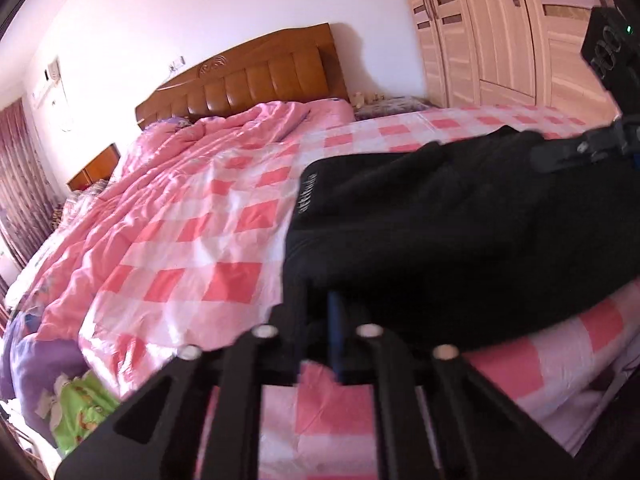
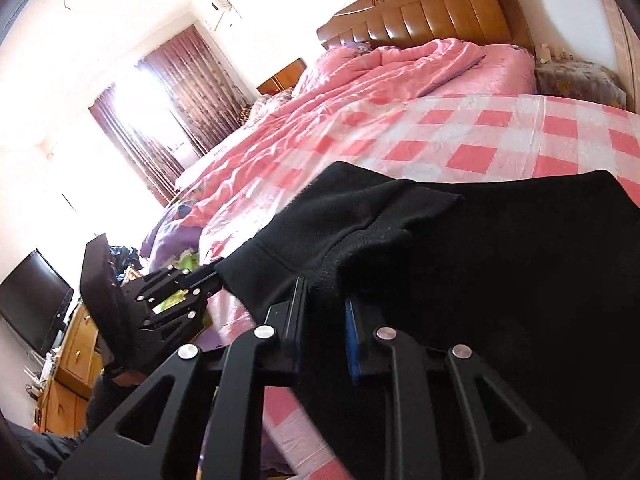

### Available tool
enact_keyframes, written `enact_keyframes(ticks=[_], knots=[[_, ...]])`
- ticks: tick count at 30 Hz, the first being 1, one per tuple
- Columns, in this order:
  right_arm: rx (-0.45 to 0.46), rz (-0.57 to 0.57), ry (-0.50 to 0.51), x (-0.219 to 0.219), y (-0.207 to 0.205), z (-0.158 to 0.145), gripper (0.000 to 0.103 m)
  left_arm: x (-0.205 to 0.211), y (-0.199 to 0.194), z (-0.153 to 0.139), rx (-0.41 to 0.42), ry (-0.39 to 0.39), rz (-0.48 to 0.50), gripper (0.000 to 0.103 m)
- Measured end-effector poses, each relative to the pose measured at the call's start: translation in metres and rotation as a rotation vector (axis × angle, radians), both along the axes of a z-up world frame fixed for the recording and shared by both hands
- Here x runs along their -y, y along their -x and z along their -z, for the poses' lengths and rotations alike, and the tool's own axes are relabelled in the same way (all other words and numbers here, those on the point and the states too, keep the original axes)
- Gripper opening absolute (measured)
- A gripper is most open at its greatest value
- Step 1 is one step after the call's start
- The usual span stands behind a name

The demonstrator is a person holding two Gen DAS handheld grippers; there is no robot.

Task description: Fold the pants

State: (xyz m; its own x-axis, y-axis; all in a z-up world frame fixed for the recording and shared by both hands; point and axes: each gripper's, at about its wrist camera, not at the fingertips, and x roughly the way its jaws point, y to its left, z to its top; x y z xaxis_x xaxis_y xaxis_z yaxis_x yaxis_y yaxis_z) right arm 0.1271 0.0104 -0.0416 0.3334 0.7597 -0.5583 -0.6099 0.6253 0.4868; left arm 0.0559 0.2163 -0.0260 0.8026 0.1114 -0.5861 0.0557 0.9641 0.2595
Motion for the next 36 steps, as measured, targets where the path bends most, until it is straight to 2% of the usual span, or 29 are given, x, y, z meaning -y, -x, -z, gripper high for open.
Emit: enact_keyframes(ticks=[3, 4, 6, 7, 9, 10, 11, 13, 14, 18, 20, 22, 26, 28, 30, 33, 34, 36], knots=[[-0.027, -0.006, 0.036, 0.01, 0.013, 0.011, 0.019, 0.0, 0.006, 0.007, -0.03, -0.01, 0.016, 0.006], [-0.045, -0.007, 0.069, 0.01, 0.011, 0.018, 0.019, 0.004, 0.006, 0.015, -0.048, -0.036, 0.018, 0.006], [-0.111, -0.035, 0.169, 0.004, 0.009, 0.045, 0.021, 0.009, 0.004, 0.026, -0.084, -0.076, 0.024, 0.01], [-0.116, -0.039, 0.163, 0.006, 0.011, 0.051, 0.022, 0.011, 0.004, 0.031, -0.099, -0.096, 0.03, 0.015], [-0.111, -0.038, 0.129, 0.014, 0.016, 0.048, 0.044, 0.015, 0.009, 0.034, -0.102, -0.125, 0.037, 0.032], [-0.117, -0.05, 0.117, 0.016, 0.015, 0.045, 0.077, 0.014, 0.01, 0.035, -0.109, -0.123, 0.041, 0.056], [-0.095, -0.033, 0.115, 0.021, 0.017, 0.037, 0.099, 0.012, 0.014, 0.033, -0.109, -0.117, 0.053, 0.073], [-0.033, 0.013, 0.128, 0.031, 0.022, 0.025, 0.099, 0.007, 0.022, 0.029, -0.086, -0.102, 0.049, 0.075], [-0.031, 0.011, 0.13, 0.035, 0.023, 0.022, 0.099, 0.001, 0.026, 0.026, -0.08, -0.071, 0.037, 0.076], [-0.13, 0.006, 0.085, 0.039, 0.013, 0.031, 0.099, -0.02, 0.031, 0.017, -0.026, 0.058, -0.042, 0.086], [-0.175, -0.001, 0.084, 0.032, 0.006, 0.036, 0.099, -0.024, 0.028, 0.017, -0.018, 0.085, -0.077, 0.086], [-0.201, -0.01, 0.125, 0.02, -0.002, 0.042, 0.099, -0.024, 0.025, 0.016, -0.006, 0.087, -0.102, 0.087], [-0.22, -0.015, 0.159, -0.007, -0.022, 0.045, 0.099, -0.022, 0.021, 0.016, 0.013, 0.129, -0.099, 0.095], [-0.237, -0.024, 0.126, -0.018, -0.032, 0.045, 0.099, -0.021, 0.019, 0.02, 0.008, 0.151, -0.094, 0.095], [-0.264, -0.058, 0.039, -0.022, -0.037, 0.048, 0.096, -0.019, 0.018, 0.023, 0.003, 0.15, -0.094, 0.095], [-0.307, -0.035, -0.063, -0.016, -0.046, 0.052, 0.083, -0.017, 0.019, 0.026, 0.0, 0.139, -0.092, 0.095], [-0.298, -0.023, -0.066, -0.014, -0.046, 0.053, 0.078, -0.017, 0.02, 0.027, 0.001, 0.137, -0.091, 0.095], [-0.294, -0.013, -0.048, -0.015, -0.045, 0.051, 0.078, -0.019, 0.021, 0.029, -0.006, 0.148, -0.088, 0.096]])
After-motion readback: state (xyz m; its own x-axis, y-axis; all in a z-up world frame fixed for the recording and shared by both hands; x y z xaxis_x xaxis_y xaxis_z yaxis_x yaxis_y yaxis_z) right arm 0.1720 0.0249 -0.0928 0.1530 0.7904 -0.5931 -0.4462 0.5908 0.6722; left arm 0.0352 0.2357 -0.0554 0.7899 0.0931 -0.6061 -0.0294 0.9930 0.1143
